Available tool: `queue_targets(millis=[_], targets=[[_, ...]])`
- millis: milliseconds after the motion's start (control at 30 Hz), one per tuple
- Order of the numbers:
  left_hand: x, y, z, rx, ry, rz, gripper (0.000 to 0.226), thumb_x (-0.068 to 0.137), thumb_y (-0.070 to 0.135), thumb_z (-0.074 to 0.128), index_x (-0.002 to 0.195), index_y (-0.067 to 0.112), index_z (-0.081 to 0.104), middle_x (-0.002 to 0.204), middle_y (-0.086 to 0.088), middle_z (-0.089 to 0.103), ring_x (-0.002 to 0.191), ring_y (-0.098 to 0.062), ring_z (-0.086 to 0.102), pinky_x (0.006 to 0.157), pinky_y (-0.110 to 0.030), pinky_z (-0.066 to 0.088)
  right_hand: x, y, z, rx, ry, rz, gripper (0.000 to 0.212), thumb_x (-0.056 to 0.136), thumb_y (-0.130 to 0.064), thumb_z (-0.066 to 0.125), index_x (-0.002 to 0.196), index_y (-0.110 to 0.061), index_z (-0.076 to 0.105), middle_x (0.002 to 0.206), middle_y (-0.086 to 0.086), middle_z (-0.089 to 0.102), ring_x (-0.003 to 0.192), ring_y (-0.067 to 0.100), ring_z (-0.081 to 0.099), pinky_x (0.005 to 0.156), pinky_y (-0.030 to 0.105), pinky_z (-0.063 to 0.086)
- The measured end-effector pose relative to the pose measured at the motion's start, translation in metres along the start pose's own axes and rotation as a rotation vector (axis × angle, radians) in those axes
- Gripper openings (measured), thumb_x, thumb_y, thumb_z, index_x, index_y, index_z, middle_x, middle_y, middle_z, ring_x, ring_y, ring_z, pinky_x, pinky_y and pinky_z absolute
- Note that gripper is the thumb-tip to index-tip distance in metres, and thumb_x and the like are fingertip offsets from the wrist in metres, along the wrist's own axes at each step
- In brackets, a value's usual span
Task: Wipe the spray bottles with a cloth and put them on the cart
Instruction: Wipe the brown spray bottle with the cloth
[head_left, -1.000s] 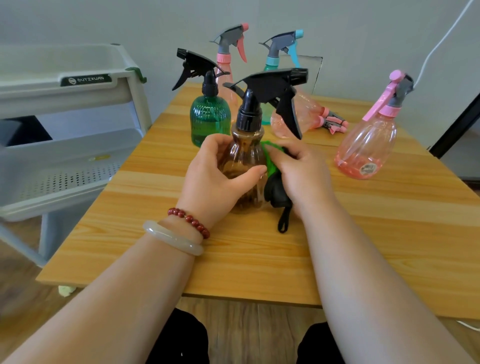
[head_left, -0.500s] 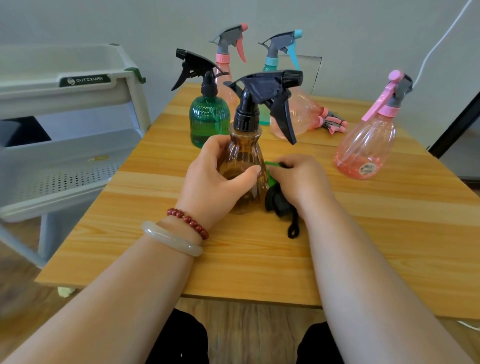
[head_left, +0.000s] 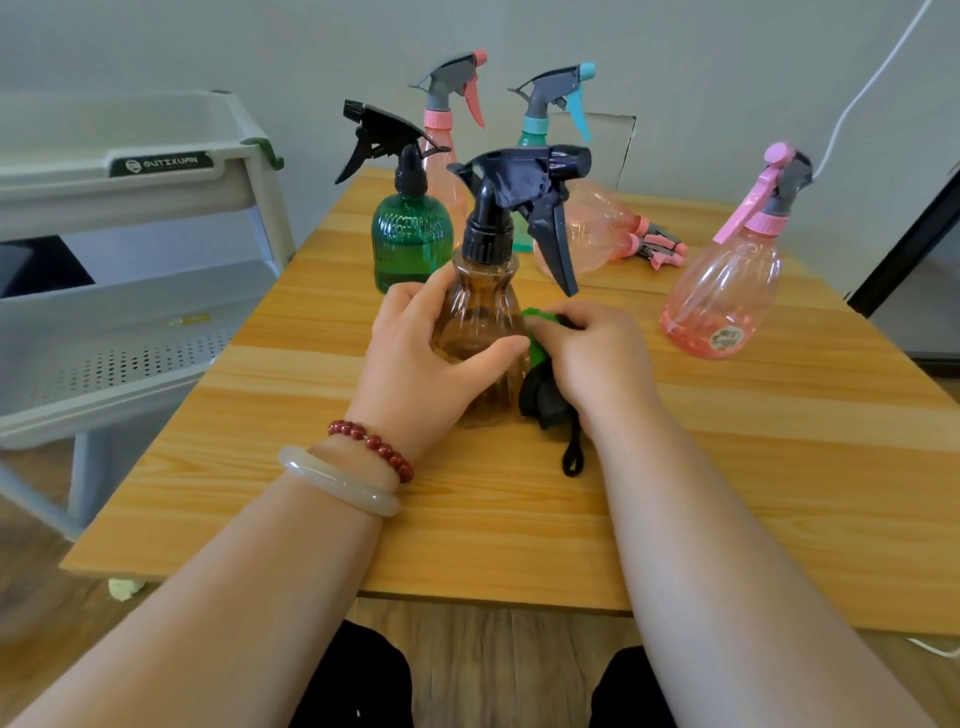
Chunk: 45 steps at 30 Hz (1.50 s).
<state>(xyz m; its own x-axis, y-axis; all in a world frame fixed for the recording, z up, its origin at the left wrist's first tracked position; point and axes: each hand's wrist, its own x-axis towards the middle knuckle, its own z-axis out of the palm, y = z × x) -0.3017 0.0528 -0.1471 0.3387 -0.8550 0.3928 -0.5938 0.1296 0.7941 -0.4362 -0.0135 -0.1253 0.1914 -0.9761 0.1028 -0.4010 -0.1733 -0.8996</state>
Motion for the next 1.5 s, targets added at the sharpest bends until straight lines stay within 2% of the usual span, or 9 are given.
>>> queue_targets(millis=[133,367,467,533,767,933,1167,1333,1500], targets=[[-0.002,0.002,-0.002,-0.149,-0.012,-0.015,0.061,0.082,0.029,0.077,0.133,0.032,0.042,0.11,0.016,0.06,0.1,0.005,0.06,0.085,-0.01,0.047,-0.005,-0.009,0.0,0.542,-0.027,-0.17,0.018,0.092,-0.017,0.067,0.083,-0.032,0.074,0.079,-0.012,0.074,0.08,0.004,0.069,0.067,0.019,0.052],[-0.003,0.003,-0.001,-0.164,-0.065,-0.043,0.054,0.08,0.041,0.077,0.123,0.036,0.046,0.113,0.016,0.059,0.103,0.004,0.059,0.09,-0.017,0.049,0.002,0.004,0.0,-0.178,-0.058,0.046,0.011,0.095,-0.026,0.063,0.091,-0.022,0.072,0.074,-0.005,0.065,0.069,0.016,0.061,0.062,0.031,0.05],[-0.001,0.001,0.002,-0.061,-0.014,-0.024,0.076,0.071,0.054,0.077,0.136,0.026,0.048,0.124,0.008,0.045,0.12,-0.008,0.048,0.103,-0.023,0.043,-0.002,-0.003,0.002,0.237,-0.017,-0.086,0.015,0.093,-0.025,0.067,0.084,-0.035,0.072,0.078,-0.01,0.072,0.078,0.01,0.068,0.072,0.031,0.056],[-0.001,0.002,0.001,-0.047,-0.006,-0.001,0.077,0.069,0.055,0.074,0.135,0.024,0.051,0.121,0.007,0.045,0.112,-0.003,0.048,0.095,-0.007,0.039,-0.004,-0.006,0.004,0.532,-0.042,-0.192,0.019,0.092,-0.02,0.067,0.085,-0.036,0.074,0.089,-0.007,0.075,0.091,0.013,0.071,0.082,0.033,0.058],[-0.001,0.002,-0.002,-0.076,0.012,-0.014,0.055,0.074,0.043,0.081,0.118,0.034,0.049,0.114,0.016,0.06,0.102,0.01,0.055,0.078,0.0,0.041,0.003,0.003,0.001,-0.148,-0.043,0.021,0.01,0.095,-0.025,0.062,0.093,-0.024,0.072,0.074,-0.008,0.063,0.068,0.013,0.059,0.06,0.026,0.044],[-0.001,0.004,-0.001,-0.067,-0.006,0.021,0.043,0.078,0.04,0.076,0.115,0.039,0.054,0.106,0.016,0.066,0.101,0.002,0.061,0.087,-0.014,0.049,-0.004,-0.006,0.005,0.5,-0.009,-0.194,0.019,0.093,-0.021,0.067,0.083,-0.037,0.073,0.087,-0.012,0.075,0.088,0.009,0.07,0.077,0.027,0.055],[-0.001,0.003,-0.002,-0.113,-0.045,-0.001,0.035,0.083,0.032,0.075,0.102,0.048,0.05,0.104,0.017,0.067,0.096,0.003,0.063,0.086,-0.025,0.053,0.005,0.007,0.003,-0.143,-0.024,-0.004,0.012,0.094,-0.025,0.063,0.091,-0.02,0.073,0.077,-0.001,0.069,0.076,0.022,0.064,0.062,0.032,0.048],[-0.001,-0.001,0.003,-0.095,-0.032,-0.008,0.077,0.069,0.058,0.078,0.133,0.03,0.047,0.123,0.014,0.06,0.118,-0.003,0.056,0.102,-0.031,0.049,-0.004,-0.007,0.003,0.511,0.011,-0.194,0.02,0.093,-0.02,0.066,0.086,-0.038,0.071,0.085,-0.015,0.074,0.086,0.005,0.069,0.074,0.021,0.054],[-0.003,0.005,0.0,-0.04,0.004,-0.013,0.066,0.065,0.056,0.076,0.122,0.042,0.047,0.124,0.009,0.049,0.111,0.003,0.047,0.1,-0.02,0.041,0.004,0.003,0.002,-0.084,-0.062,-0.06,0.011,0.096,-0.024,0.062,0.091,-0.029,0.071,0.084,-0.008,0.07,0.069,0.004,0.058,0.06,0.022,0.044]])
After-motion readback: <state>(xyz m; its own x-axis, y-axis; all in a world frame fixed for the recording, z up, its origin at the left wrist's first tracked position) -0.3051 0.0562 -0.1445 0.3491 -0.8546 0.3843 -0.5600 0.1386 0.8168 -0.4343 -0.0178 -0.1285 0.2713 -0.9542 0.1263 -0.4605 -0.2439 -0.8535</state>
